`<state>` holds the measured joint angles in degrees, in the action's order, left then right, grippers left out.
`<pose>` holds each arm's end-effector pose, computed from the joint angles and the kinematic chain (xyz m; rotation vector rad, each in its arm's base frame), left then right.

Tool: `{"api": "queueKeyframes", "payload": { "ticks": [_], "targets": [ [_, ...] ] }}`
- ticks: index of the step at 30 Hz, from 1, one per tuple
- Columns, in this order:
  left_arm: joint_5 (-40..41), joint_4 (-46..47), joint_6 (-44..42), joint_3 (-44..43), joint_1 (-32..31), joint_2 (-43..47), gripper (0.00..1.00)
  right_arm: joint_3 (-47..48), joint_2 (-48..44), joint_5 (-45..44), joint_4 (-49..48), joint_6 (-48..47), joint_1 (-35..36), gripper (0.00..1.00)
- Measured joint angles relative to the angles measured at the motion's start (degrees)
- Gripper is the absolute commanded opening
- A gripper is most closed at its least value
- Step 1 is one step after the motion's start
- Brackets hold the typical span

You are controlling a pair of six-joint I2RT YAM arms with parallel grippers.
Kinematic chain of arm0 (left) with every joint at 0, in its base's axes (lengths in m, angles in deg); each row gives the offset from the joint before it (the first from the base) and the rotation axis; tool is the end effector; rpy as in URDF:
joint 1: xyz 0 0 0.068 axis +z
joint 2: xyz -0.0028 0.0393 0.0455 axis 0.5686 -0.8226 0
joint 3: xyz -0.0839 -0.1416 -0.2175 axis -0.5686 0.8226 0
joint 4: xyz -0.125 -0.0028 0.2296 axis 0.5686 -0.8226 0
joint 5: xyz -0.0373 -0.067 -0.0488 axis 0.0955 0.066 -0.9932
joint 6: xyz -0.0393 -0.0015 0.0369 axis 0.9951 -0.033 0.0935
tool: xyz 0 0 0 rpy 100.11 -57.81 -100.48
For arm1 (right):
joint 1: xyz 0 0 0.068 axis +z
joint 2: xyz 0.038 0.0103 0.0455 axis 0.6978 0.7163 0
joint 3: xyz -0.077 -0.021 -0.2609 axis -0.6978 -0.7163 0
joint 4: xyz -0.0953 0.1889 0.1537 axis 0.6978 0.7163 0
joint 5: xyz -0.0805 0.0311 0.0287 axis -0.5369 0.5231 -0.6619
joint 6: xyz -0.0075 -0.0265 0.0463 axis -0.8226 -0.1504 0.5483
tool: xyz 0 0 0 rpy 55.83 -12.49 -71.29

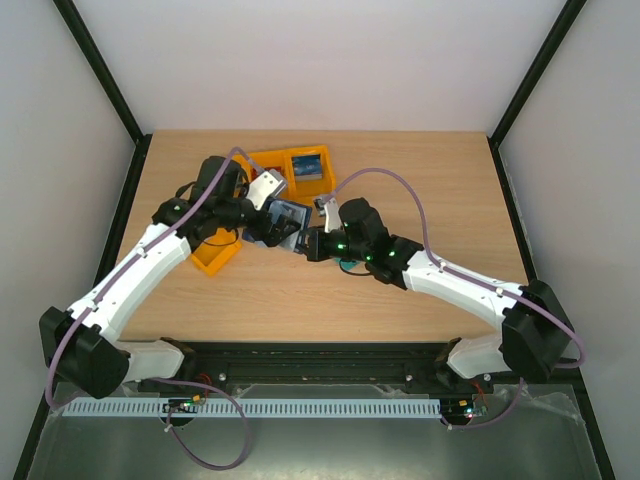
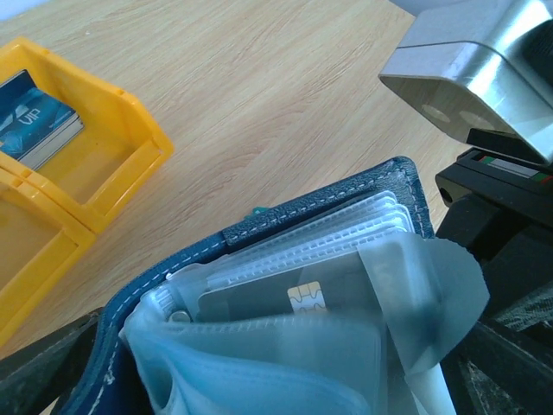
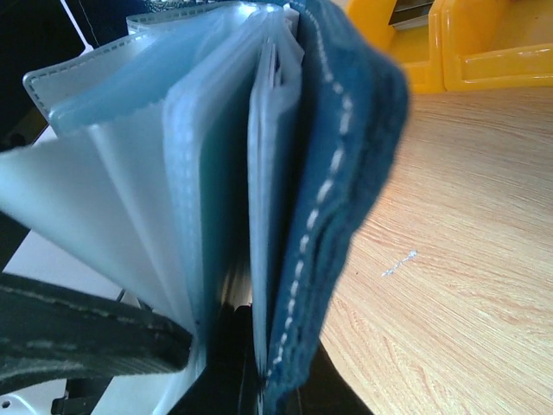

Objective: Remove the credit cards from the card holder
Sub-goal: Remove the credit card from the card holder.

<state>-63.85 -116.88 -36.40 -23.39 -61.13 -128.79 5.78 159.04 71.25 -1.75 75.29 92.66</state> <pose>0.2425 -0.1391 0.3445 0.9177 1.9963 -0.7009 0.1940 0.2440 0.2883 -0.5713 2.0999 1.4194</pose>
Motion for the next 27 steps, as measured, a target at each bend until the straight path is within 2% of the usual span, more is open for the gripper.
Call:
{"api": "queueKeyframes", "payload": {
  "ticks": [15,27],
  "targets": [
    [1.9,-0.02,-1.05,-0.04,-0.02,0.0,0.98,0.0,0.0,-0.22,0.31,-0.2,-0.02,0.02],
    [1.09,0.31,-0.17,0.17,3.72,0.24,0.96,-0.15,-2.34,-0.35,1.42,-0.28,-1.11,0.02]
  ]
}}
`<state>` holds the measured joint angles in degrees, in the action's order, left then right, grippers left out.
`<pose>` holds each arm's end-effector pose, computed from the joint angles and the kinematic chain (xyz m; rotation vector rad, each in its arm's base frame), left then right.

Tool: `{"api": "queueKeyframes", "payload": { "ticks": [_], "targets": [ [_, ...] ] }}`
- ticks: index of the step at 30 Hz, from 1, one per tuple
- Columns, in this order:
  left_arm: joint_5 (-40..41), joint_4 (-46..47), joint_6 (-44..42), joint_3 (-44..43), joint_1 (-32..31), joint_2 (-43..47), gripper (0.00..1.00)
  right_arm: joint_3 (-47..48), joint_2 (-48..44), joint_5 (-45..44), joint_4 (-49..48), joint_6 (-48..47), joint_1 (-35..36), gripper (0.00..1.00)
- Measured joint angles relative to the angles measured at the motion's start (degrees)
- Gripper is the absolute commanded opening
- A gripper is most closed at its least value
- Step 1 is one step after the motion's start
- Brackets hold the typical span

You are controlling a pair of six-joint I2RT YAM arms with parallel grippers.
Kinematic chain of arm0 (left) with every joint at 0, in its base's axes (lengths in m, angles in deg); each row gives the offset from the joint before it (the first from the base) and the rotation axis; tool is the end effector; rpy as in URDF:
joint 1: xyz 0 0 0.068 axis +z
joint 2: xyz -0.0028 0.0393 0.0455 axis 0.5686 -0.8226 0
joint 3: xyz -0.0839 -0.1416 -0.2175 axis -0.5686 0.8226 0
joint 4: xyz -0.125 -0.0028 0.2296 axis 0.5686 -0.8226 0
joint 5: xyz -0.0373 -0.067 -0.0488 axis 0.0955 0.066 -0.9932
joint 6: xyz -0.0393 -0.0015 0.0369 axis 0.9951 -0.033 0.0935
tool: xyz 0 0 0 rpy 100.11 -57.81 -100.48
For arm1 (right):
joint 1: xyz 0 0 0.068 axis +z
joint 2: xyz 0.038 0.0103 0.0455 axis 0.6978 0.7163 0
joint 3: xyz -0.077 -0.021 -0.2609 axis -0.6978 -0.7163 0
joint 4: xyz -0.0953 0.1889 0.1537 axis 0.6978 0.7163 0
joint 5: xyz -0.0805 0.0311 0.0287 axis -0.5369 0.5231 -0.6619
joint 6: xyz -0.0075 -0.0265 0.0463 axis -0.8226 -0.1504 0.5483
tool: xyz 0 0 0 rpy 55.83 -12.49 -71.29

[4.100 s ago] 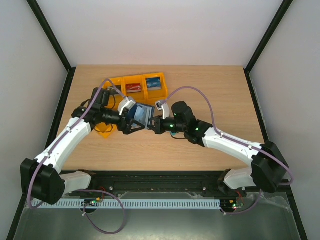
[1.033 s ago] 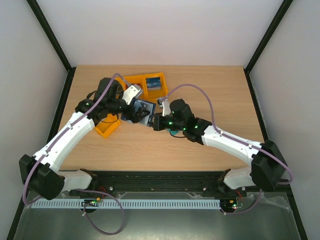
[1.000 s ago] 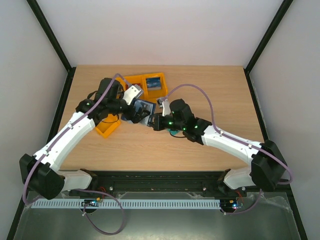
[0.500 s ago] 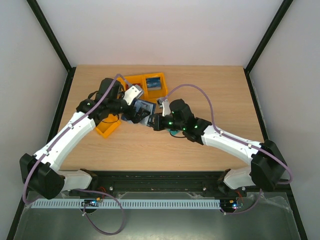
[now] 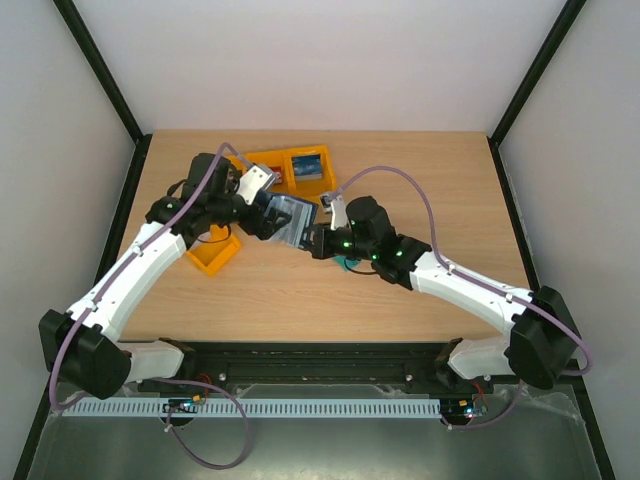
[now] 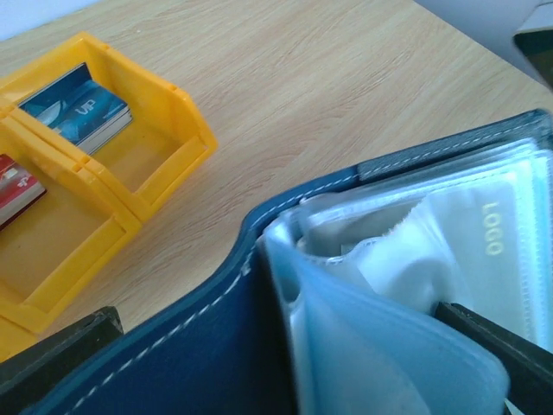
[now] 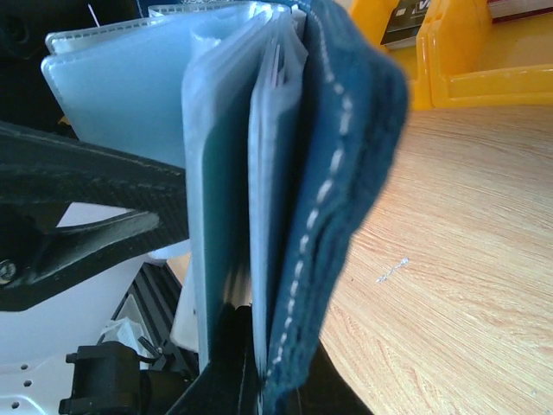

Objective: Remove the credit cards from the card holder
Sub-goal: Remove the credit card from the card holder.

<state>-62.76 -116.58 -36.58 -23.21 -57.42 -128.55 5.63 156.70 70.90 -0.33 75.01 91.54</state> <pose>0.2508 -0.1224 0.3448 0.8420 2.0145 -0.6413 0.1933 0.2340 0.2966 -0.5506 2.0820 1.4050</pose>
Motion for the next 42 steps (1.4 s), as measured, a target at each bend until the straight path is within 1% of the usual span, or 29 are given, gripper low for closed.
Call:
{"api": "queueKeyframes", "payload": {
  "ticks": [1,3,6,11,13,16,17,23,29,30,31,32,33,34,38,42],
  "targets": [
    [0.09,0.0,0.02,0.09,0.22,0.0,0.94,-0.02,-0.11,0.0,0.0,-0.02,-0.09,0.02],
    [0.44,0.02,0.17,0.24,0.7,0.02,0.86,-0.11,-0.46,0.0,0.04,-0.07,-0.24,0.02],
    [0.15,0.11,0.13,0.55,1.4,0.13,0.66,-0.2,-0.87,0.0,-0.02,-0.13,-0.52,0.02],
    [-3.5,-0.35,-0.33,0.92,1.92,0.85,0.4,-0.39,-1.57,0.15,-0.02,-0.17,-0.92,0.02],
    [-5.73,-0.63,-0.55,0.92,2.27,1.2,0.28,-0.52,-1.6,0.15,0.04,-0.17,-1.14,0.02],
    [-9.07,-0.98,-0.37,0.92,2.29,1.42,0.03,-0.79,-1.6,0.2,0.04,-0.17,-1.49,0.02],
    [-9.86,-1.07,-0.46,0.92,2.27,1.44,0.02,-0.83,-1.6,0.22,0.02,-0.17,-1.6,0.02],
    [-11.32,-1.27,-0.39,0.94,3.56,1.46,0.02,-1.53,-1.92,1.07,-0.17,-0.2,-2.54,0.02],
    [-10.25,0.28,0.9,2.05,4.46,1.6,0.03,-2.45,-3.43,5.18,-0.85,-0.87,-3.69,0.02],
    [-10.19,0.31,1.11,2.27,4.48,1.6,0.16,-2.71,-3.43,5.77,-1.11,-1.03,-3.82,0.02],
    [-10.16,0.31,1.33,2.49,4.48,1.6,0.33,-3.04,-3.43,6.23,-1.4,-1.09,-3.98,0.02],
    [-10.1,0.26,1.49,2.67,4.46,1.6,0.46,-3.32,-3.43,6.64,-1.57,-1.14,-4.11,0.02],
    [-9.4,0.22,1.4,2.75,4.46,1.6,0.54,-3.58,-3.43,7.1,-1.73,-1.14,-4.26,0.02],
    [-8.13,0.26,1.77,2.78,4.68,1.6,0.6,-3.91,-3.58,7.5,-1.77,-1.14,-4.52,0.02],
    [-4.76,0.22,1.62,2.75,6.21,1.6,0.73,-4.39,-4.22,8.2,-1.79,-0.13,-5.75,0.02],
    [-0.87,-0.09,1.16,2.19,7.91,1.68,0.8,-4.39,-4.22,8.26,-1.9,1.51,-6.71,0.02]
  ]
}}
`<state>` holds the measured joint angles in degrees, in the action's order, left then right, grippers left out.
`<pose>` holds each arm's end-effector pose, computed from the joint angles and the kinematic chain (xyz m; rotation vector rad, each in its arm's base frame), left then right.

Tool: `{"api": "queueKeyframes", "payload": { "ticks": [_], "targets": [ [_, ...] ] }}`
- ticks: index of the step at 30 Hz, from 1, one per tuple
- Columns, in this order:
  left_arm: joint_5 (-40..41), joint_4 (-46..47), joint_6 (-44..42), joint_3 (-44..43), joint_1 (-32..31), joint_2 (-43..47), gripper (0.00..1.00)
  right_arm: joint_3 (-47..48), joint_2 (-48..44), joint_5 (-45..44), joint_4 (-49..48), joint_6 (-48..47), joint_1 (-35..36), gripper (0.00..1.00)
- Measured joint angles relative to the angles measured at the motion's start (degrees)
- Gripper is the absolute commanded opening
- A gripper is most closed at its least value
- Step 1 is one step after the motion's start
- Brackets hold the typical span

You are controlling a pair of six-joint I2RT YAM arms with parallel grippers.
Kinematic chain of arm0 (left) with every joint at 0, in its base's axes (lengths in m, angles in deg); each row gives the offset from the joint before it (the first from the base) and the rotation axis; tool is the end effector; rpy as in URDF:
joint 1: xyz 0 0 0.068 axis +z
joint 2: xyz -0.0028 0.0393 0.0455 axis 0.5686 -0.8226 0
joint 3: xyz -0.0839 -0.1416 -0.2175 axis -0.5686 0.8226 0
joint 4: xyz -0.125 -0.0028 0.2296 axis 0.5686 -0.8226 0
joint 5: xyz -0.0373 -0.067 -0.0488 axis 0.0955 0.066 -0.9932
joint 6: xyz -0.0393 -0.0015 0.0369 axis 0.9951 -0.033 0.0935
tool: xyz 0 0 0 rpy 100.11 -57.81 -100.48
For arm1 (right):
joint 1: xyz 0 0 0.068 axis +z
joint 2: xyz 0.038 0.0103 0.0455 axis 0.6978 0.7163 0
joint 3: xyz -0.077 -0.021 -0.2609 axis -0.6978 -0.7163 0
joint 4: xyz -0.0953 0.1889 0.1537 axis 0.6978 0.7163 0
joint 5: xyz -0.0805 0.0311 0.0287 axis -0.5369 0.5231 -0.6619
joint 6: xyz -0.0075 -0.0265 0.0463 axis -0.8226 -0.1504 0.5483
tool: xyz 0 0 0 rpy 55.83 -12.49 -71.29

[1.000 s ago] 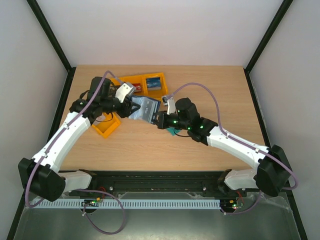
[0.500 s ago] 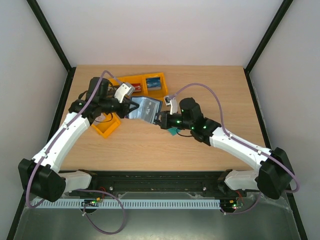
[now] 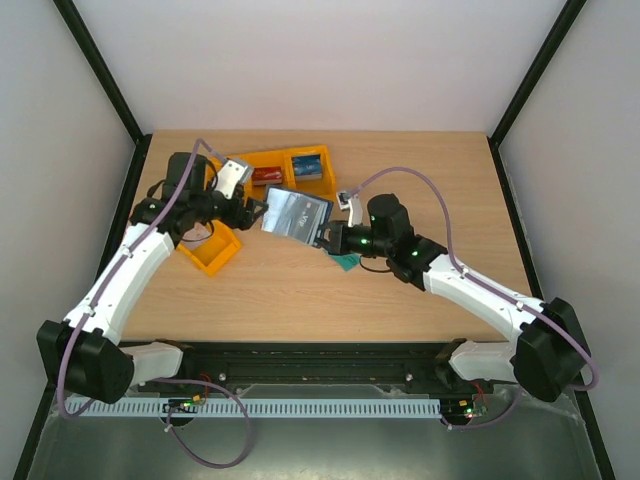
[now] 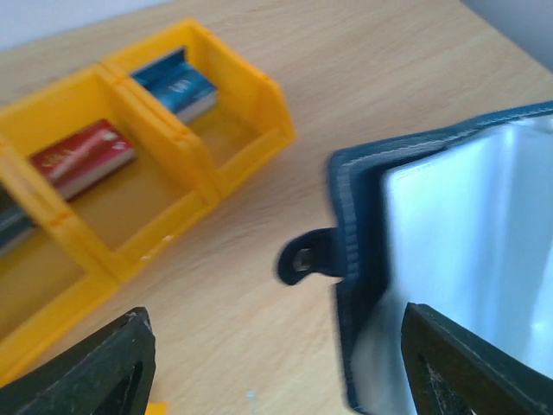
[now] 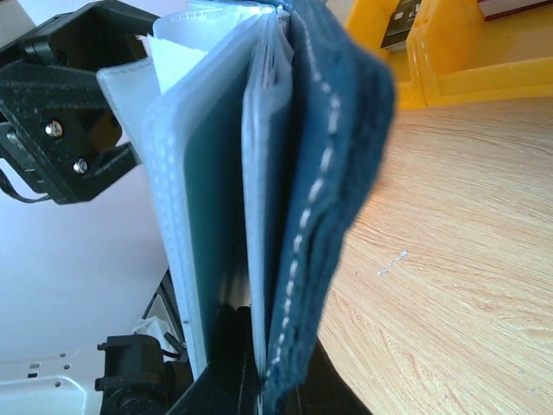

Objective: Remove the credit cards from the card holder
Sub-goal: Remove the credit card from the card holder.

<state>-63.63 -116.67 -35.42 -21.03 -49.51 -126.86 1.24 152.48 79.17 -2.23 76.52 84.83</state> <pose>0.2575 -0.0852 0.3396 0.6835 2.0670 -0.5929 0.2010 0.1999 0.2941 -0.5197 2.0600 1.4884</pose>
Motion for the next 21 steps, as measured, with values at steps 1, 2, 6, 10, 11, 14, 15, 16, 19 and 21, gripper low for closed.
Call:
{"api": "queueKeyframes", "payload": {
  "ticks": [1,2,6,10,11,14,15,16,19,21],
  "targets": [
    [1.07,0.0,-0.24,-0.24,0.57,0.11,0.8,0.0,0.0,0.02,0.0,0.35,-0.11,0.02],
    [2.03,0.02,-0.44,-0.39,1.05,0.28,0.8,0.0,0.0,0.0,0.0,0.68,-0.15,0.02],
    [6.62,-1.18,-2.34,-2.64,2.4,0.9,0.79,0.02,0.04,-0.2,0.0,1.62,-0.44,0.02],
    [6.54,-3.78,-4.22,-9.25,2.56,0.9,0.73,0.24,0.85,-0.66,0.04,2.25,-0.46,0.02],
    [5.2,-4.57,-5.05,-11.45,2.49,0.92,0.7,0.28,1.27,-0.85,0.02,2.45,-0.46,0.02],
    [0.22,-6.36,-6.78,-15.56,0.74,1.79,0.65,0.44,1.92,-1.05,0.02,2.95,-0.46,0.02],
    [-1.6,-6.93,-7.02,-16.22,-0.61,2.34,0.65,0.52,2.19,-1.09,0.04,3.19,-0.46,0.02],
    [-3.67,-7.52,-7.06,-16.52,-2.4,2.91,0.64,0.63,2.45,-1.22,0.02,3.34,-0.46,0.02],
    [-7.98,-8.46,-6.03,-16.17,-6.97,3.26,0.65,1.33,3.13,-1.49,0.07,3.52,-0.46,0.02],
    [-8.63,-8.48,-5.01,-15.1,-9.77,2.34,0.67,1.9,3.52,-1.55,0.07,3.54,-0.46,0.02]
  ]
}}
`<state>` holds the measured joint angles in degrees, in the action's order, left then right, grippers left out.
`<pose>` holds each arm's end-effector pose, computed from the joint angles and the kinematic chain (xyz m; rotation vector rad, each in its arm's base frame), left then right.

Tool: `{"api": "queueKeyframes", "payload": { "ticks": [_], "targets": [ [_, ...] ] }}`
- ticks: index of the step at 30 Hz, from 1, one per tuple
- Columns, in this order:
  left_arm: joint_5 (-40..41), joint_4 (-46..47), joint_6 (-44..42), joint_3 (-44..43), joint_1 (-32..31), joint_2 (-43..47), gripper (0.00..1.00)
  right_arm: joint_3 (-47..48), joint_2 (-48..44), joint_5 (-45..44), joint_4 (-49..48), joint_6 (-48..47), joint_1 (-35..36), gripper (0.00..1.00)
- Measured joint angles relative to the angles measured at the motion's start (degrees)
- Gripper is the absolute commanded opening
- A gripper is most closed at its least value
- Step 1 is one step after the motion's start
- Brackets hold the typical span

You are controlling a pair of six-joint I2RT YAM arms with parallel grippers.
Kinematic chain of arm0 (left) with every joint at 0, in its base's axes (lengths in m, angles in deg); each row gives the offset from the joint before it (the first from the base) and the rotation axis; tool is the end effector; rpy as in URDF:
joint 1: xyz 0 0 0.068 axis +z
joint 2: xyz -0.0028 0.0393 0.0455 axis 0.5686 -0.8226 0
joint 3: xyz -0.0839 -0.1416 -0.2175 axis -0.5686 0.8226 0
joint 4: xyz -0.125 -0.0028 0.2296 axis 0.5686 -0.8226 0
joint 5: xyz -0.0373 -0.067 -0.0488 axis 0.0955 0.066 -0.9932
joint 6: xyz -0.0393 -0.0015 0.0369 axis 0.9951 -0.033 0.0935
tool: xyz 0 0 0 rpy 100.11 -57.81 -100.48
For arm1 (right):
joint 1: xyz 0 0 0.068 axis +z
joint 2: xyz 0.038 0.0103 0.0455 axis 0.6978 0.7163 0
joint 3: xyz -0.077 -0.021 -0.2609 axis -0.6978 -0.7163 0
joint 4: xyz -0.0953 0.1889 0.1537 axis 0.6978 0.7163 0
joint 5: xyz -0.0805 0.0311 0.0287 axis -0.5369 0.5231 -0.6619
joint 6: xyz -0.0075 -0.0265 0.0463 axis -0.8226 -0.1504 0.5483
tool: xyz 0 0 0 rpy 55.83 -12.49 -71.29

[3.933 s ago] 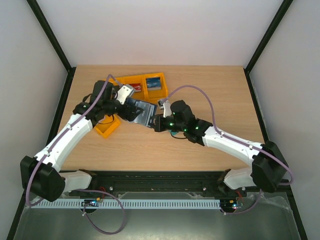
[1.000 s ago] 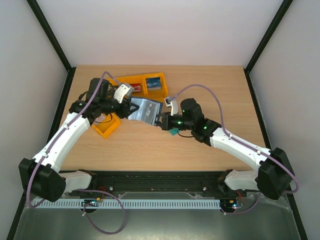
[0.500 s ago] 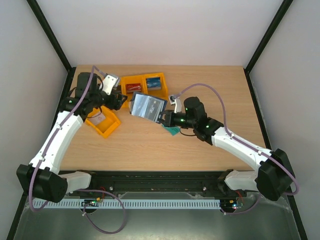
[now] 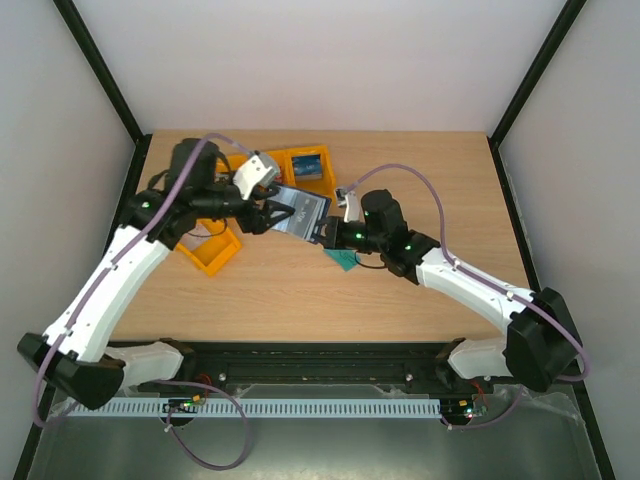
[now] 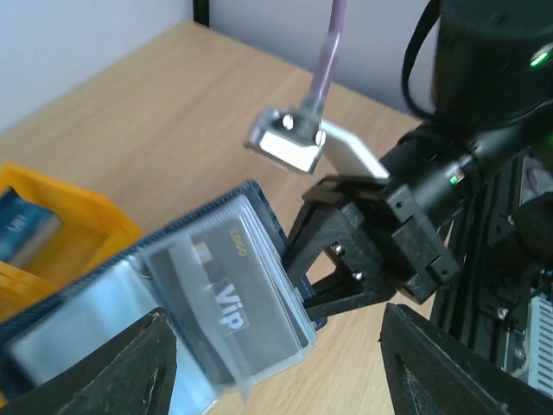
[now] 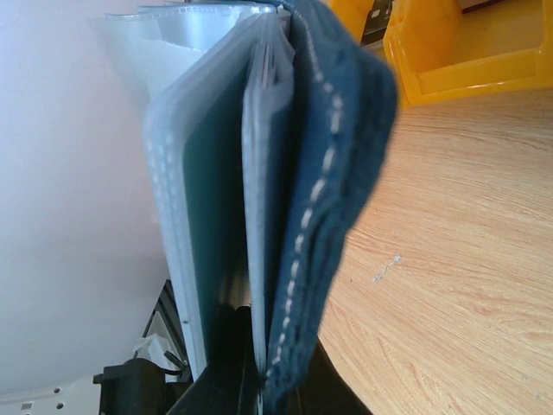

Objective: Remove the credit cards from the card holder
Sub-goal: Remove the credit card from the card holder.

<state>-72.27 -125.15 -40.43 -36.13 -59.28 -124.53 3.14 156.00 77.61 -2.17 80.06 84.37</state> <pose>0.2130 -0.1206 0.4243 1.0098 1.7581 -0.7686 0.2137 0.2066 0.2888 -0.4201 2.1250 1.4880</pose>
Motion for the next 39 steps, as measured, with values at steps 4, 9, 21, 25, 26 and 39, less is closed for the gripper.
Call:
{"api": "queueKeyframes", "payload": {
  "ticks": [4,9,21,25,26,39],
  "targets": [
    [4.72,0.52,1.79,2.36,-4.7,-4.0,0.65,0.66,0.5,-0.04,-0.02,0.22,0.0,0.02],
    [8.87,1.92,3.23,5.22,-6.62,-7.04,0.64,0.7,0.66,0.07,0.0,0.68,0.0,0.02],
    [16.55,5.81,5.49,8.22,-8.59,-7.78,0.73,1.22,1.31,0.61,-0.02,1.33,0.0,0.02],
    [18.14,6.62,5.66,8.22,-8.92,-8.72,0.83,1.25,1.42,0.7,0.0,1.49,0.0,0.02],
    [18.4,6.75,5.68,8.22,-9.03,-8.87,0.86,1.22,1.49,0.7,0.0,1.49,-0.04,0.02],
    [19.69,7.1,3.91,8.81,-10.47,-9.38,0.86,1.25,1.68,0.48,0.26,1.49,-0.09,0.02]
  ]
}}
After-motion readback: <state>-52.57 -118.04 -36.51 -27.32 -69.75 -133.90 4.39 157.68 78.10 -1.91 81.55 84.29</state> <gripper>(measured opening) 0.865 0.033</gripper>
